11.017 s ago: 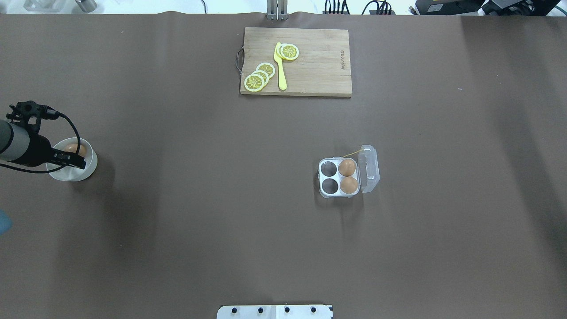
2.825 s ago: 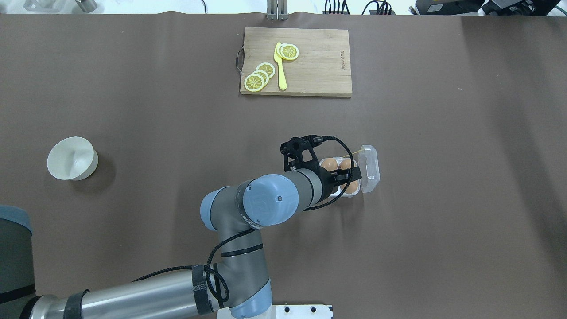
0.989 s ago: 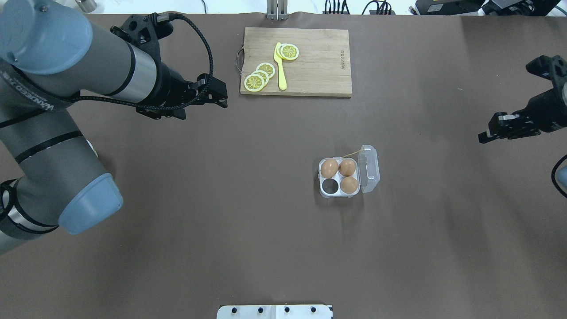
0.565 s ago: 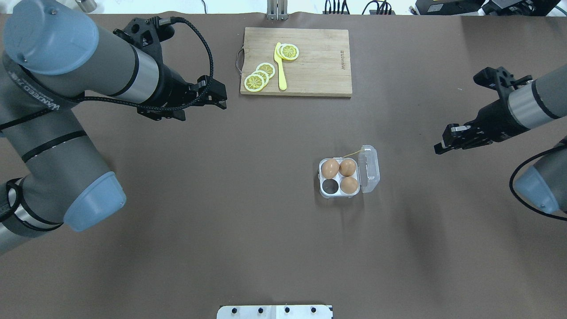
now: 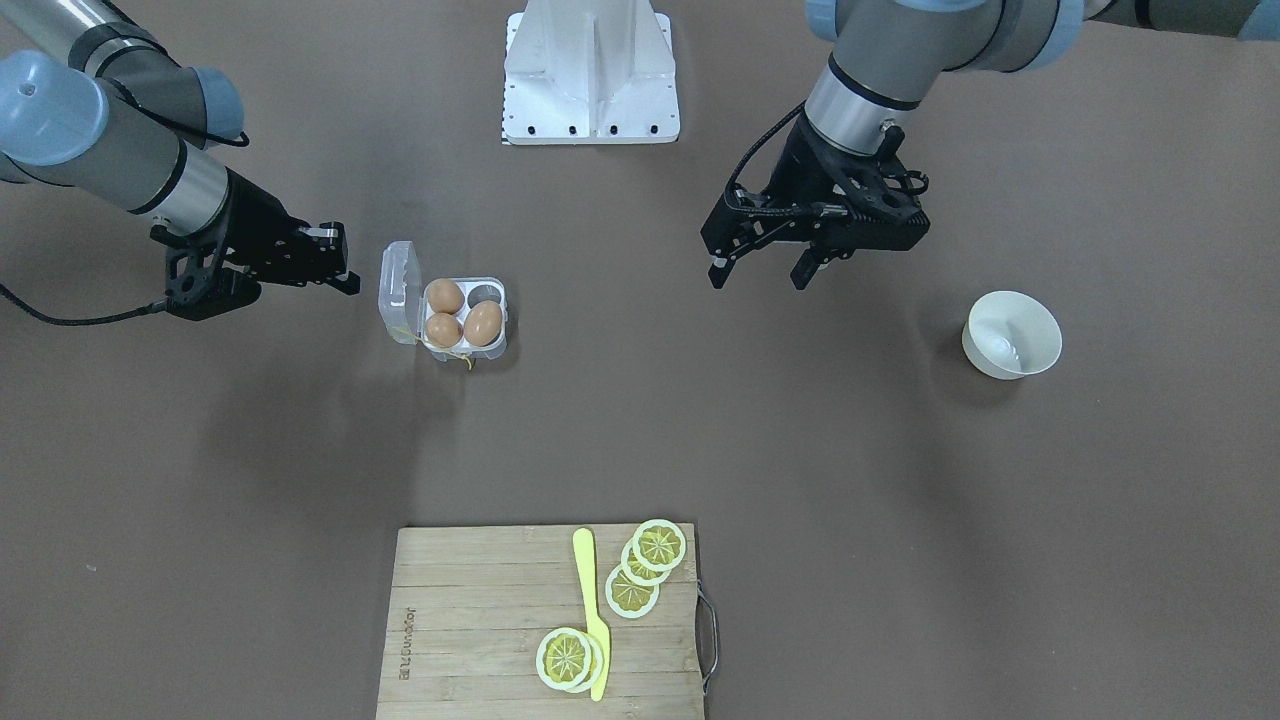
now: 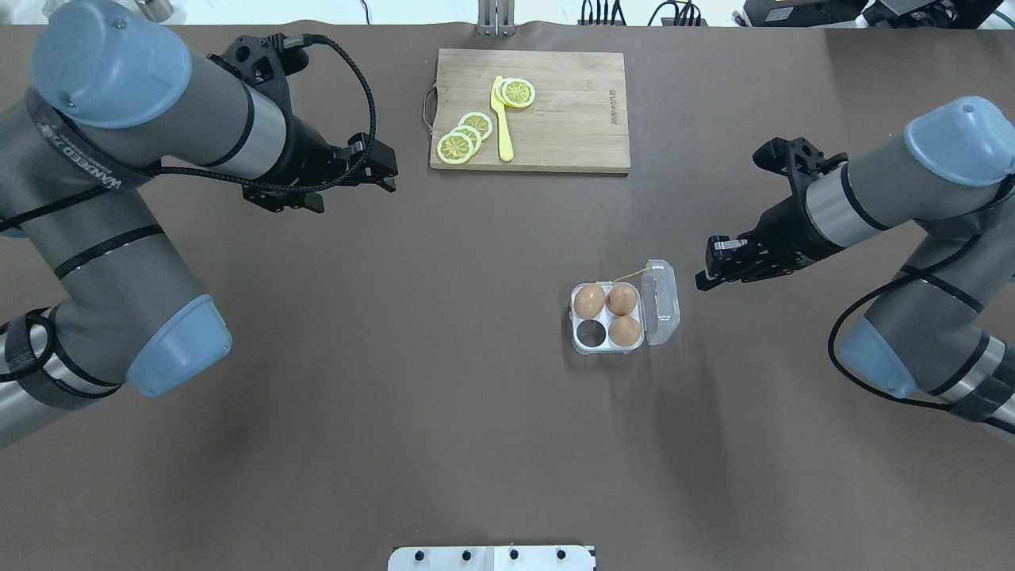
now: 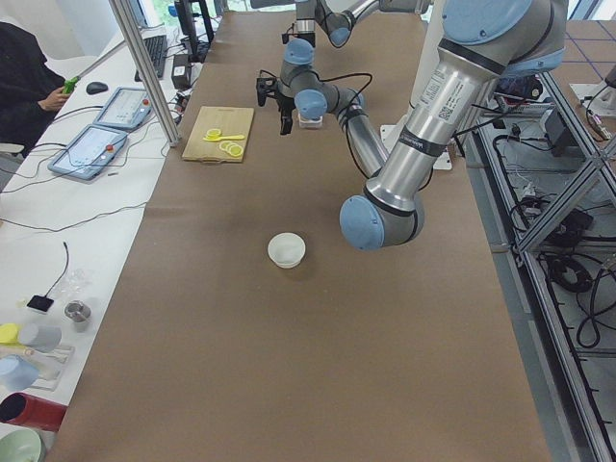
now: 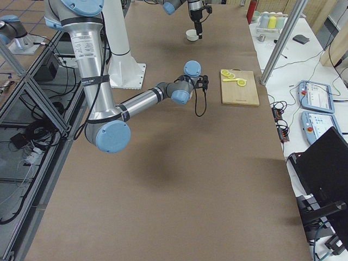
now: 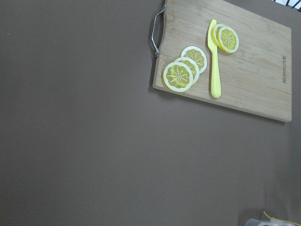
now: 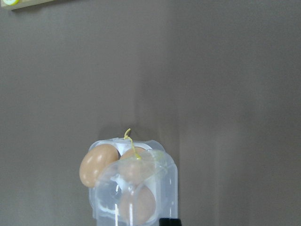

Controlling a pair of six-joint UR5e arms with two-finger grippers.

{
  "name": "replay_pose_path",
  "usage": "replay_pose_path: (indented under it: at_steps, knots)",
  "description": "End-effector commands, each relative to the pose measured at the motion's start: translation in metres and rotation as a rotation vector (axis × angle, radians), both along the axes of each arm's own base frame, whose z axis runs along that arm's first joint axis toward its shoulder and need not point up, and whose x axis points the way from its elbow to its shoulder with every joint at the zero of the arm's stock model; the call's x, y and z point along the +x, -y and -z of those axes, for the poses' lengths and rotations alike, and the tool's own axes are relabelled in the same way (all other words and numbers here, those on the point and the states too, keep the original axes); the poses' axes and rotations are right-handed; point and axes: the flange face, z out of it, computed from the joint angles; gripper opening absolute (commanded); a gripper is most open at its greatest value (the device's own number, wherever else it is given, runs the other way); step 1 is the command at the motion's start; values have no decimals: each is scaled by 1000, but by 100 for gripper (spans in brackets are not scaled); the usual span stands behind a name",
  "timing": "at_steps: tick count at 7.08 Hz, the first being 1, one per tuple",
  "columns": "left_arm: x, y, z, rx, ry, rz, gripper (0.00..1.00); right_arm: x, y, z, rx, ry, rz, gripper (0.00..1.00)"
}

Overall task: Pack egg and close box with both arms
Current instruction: 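Push the clear lid down over the eggs with the right gripper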

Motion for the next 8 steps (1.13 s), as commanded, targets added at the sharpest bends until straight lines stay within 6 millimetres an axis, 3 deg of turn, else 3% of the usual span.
replay_pose_path:
  at_steps: [1, 3, 5, 7, 8]
  knots:
    - [0, 6, -7, -2, 2, 7, 98, -11, -4, -3, -27, -26, 9, 0]
    - [0, 6, -8, -6, 4, 8, 98, -8, -5, -10, -34, -40, 0, 0]
    - [0, 6, -9, -7, 5, 8, 98, -37, -15, 4, -43, -39, 4, 0]
    - [-1, 5, -17, -14, 12, 8, 98, -71, -12, 58, -79, -13, 7, 0]
    - [-1, 4, -23, -16, 14, 6, 98, -85, -13, 63, -71, -37, -15, 0]
